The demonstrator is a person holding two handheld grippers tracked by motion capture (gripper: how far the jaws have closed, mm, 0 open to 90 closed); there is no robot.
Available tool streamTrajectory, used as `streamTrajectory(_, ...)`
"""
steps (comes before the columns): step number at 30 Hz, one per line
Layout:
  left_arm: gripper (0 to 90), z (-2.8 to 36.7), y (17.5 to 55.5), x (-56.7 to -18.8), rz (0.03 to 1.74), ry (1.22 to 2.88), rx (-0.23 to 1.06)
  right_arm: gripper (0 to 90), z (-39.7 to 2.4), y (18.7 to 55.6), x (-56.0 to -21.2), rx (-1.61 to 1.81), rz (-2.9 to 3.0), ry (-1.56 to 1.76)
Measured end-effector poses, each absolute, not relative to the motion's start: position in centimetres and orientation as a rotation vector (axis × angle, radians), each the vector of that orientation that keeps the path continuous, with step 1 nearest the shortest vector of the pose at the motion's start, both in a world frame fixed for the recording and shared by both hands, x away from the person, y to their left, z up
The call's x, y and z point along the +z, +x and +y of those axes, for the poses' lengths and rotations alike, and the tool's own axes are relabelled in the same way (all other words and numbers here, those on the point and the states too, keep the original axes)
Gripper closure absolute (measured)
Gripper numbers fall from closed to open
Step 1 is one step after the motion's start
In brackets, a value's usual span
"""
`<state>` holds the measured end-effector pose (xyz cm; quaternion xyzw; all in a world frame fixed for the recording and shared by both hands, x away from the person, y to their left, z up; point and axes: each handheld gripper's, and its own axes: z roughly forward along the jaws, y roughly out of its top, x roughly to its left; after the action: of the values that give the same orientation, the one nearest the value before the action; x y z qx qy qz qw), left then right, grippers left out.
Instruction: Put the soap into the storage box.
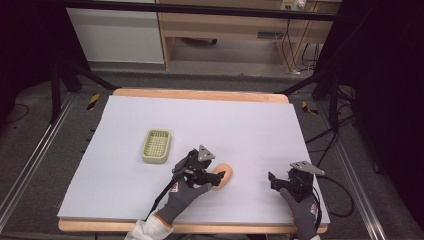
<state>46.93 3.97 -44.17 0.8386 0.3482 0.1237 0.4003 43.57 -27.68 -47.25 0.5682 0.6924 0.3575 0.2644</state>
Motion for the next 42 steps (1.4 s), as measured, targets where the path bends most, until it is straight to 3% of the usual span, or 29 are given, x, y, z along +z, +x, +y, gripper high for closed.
streamTrajectory(42,27.0,1.0,47.4,-46.8,0.884,2.245,0.291,6.5,-27.7,43.6,-47.3,0.962,1.879,1.542)
